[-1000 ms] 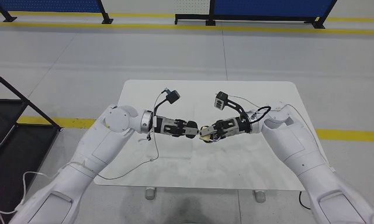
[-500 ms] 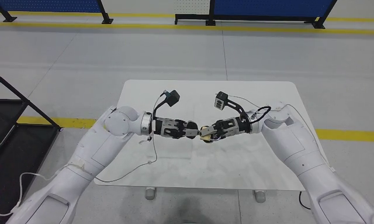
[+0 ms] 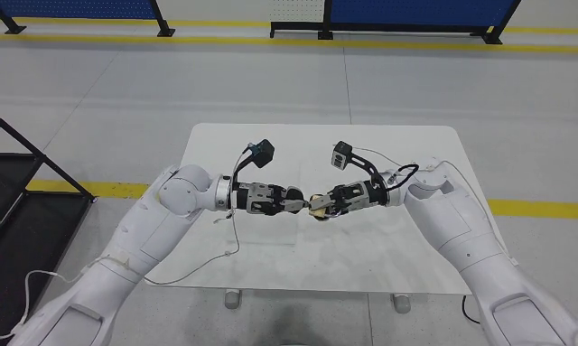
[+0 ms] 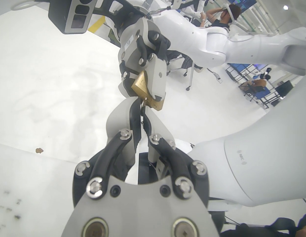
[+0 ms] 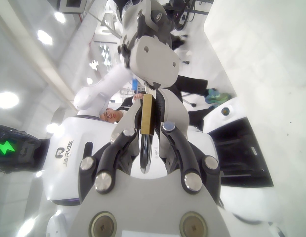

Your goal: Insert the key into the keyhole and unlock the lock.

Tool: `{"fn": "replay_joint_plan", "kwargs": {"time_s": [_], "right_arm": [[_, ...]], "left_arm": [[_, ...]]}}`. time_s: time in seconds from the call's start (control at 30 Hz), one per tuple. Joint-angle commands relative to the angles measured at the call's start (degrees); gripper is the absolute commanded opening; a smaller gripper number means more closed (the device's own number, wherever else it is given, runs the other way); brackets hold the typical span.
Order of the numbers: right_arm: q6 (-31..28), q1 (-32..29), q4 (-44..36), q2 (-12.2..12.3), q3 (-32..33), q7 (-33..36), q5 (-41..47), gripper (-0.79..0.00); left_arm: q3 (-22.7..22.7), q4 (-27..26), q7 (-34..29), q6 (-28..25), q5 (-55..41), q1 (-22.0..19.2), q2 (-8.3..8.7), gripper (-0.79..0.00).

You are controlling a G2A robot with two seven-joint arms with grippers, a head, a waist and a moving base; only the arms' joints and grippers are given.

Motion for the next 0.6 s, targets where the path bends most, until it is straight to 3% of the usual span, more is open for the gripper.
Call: {"fn": "replay_joint_plan", "kwargs": {"time_s": [0.0,0.57], "right_arm": [[0.0,0.0,0.0,0.0,0.0,0.0,0.0,-0.785],[0.0,0.0,0.0,0.0,0.0,0.0,0.0,-0.785]], "left_arm": [[-0.1,-0.4,0.3,0.1,0.3,0.2,0.06,-0.785],[-1.2,-2.8,5.5,-1.3,7.5,1.4,0.32,-0.785]]}}
